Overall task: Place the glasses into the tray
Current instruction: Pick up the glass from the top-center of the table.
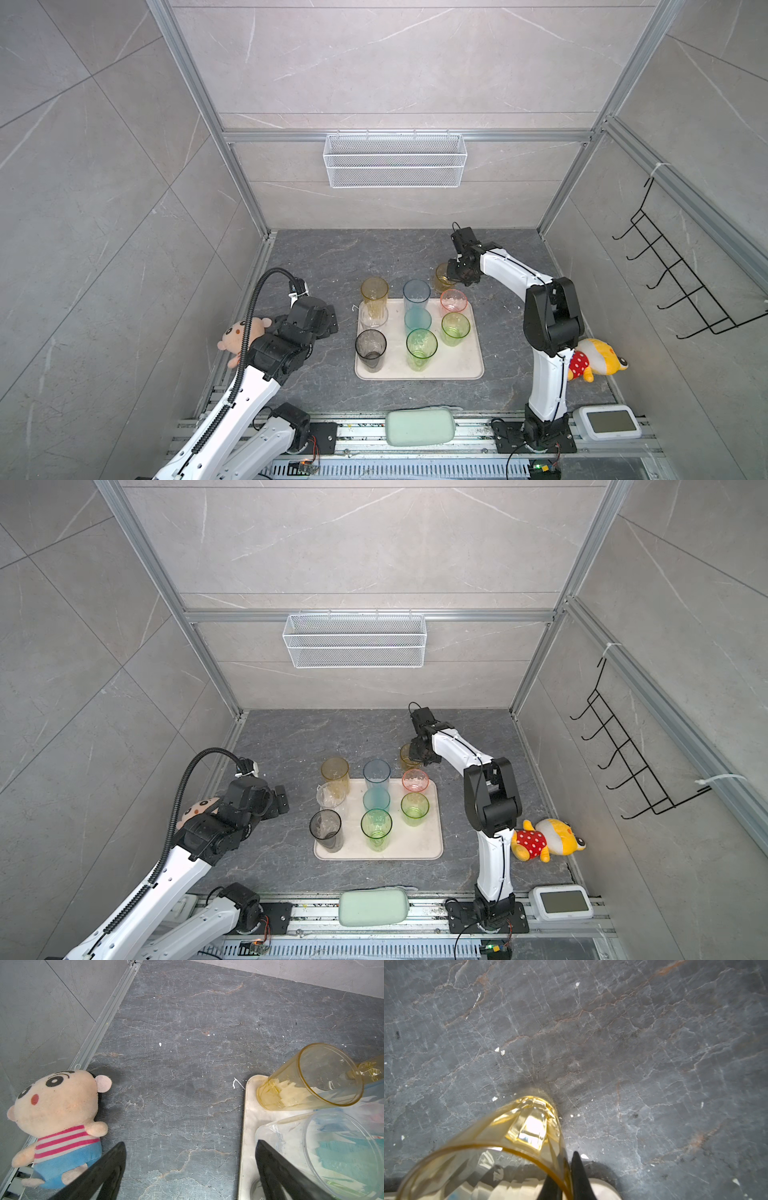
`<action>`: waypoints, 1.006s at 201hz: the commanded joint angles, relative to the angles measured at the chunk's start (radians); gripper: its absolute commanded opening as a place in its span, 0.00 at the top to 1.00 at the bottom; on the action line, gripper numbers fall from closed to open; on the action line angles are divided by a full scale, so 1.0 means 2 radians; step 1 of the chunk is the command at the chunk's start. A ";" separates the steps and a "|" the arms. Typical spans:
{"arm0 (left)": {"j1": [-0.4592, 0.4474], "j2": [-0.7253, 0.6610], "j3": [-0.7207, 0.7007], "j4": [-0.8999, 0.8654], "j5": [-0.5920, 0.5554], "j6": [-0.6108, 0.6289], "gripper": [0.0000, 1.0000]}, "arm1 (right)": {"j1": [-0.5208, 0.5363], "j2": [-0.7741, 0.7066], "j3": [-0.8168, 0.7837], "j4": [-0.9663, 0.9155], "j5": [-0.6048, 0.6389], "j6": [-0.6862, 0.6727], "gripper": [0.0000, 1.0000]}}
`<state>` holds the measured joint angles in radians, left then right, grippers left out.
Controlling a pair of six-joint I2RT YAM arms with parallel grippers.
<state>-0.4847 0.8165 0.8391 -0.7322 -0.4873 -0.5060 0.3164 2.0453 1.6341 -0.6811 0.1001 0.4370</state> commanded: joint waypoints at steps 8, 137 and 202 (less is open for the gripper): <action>-0.003 -0.004 0.001 0.006 -0.004 -0.007 0.03 | -0.001 -0.046 -0.008 -0.017 0.017 -0.012 0.93; -0.003 -0.003 0.002 0.006 -0.006 -0.007 0.03 | -0.001 -0.184 -0.041 -0.073 0.032 -0.030 1.00; -0.003 -0.003 0.003 0.006 -0.006 -0.006 0.03 | -0.001 -0.260 -0.062 -0.115 0.038 -0.034 1.00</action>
<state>-0.4847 0.8165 0.8391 -0.7326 -0.4873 -0.5060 0.3153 1.5948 1.5383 -0.8574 0.1608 0.3840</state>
